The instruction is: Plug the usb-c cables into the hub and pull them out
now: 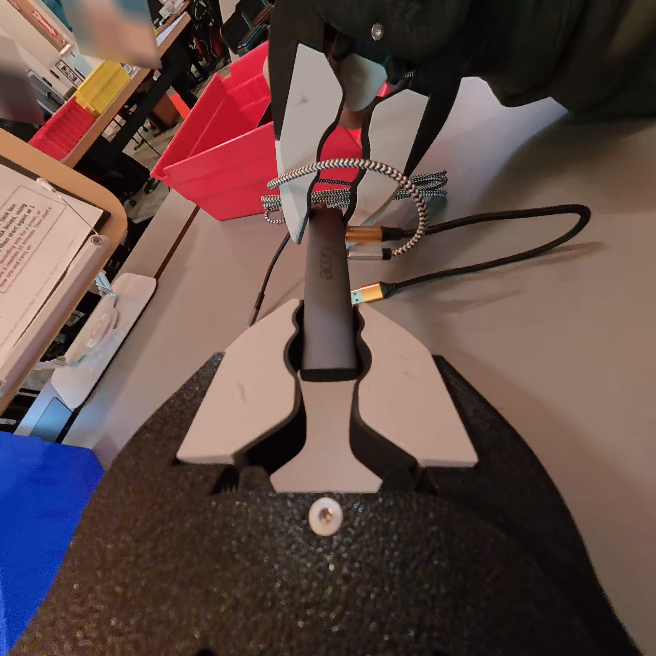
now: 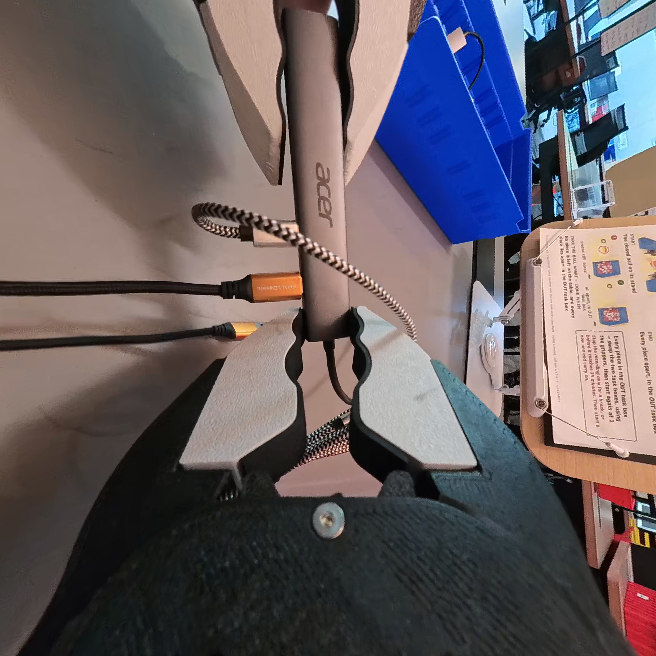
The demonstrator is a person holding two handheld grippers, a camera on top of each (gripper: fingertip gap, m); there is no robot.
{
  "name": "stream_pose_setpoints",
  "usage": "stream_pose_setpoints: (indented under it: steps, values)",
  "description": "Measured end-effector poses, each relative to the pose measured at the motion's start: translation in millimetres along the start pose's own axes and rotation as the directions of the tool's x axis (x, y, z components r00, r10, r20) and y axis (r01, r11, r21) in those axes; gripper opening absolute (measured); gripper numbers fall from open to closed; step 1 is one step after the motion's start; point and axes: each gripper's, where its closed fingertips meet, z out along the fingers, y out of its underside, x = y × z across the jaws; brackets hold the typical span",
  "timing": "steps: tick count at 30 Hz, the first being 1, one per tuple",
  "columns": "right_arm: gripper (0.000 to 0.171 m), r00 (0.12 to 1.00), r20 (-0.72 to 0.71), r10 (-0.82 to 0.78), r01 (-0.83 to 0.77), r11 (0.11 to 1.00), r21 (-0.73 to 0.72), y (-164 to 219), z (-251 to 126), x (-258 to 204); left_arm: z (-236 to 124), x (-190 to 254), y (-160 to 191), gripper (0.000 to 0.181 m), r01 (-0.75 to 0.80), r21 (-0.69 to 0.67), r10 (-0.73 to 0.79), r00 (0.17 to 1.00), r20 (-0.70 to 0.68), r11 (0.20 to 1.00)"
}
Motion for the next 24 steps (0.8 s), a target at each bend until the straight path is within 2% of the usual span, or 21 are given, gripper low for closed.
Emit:
stream_pose_setpoints:
  steps: [1,9,19,24]
  values:
    - [0.024,1.000,-0.003,0.002,-0.002,1.000,0.000,0.3,0.7,0.3,0.3,-0.2,0.5,0.024,0.010,-0.001,-0.010,1.000,0.003,1.000]
    - [0.024,1.000,0.002,0.004,-0.004,1.000,-0.030,6.5,1.4,-0.8,5.5,2.7,2.5,0.024,0.068,0.002,-0.068,0.997,0.020,0.998]
    - [0.025,1.000,-0.001,0.010,-0.010,0.999,-0.045,11.7,0.9,-0.6,10.5,4.0,6.7,0.025,0.064,-0.034,-0.063,0.997,0.040,0.997]
    - [0.025,0.998,-0.012,0.057,-0.057,0.998,-0.015,11.1,2.9,1.6,9.8,3.6,7.2,0.025,0.196,0.008,-0.196,0.981,0.004,0.981]
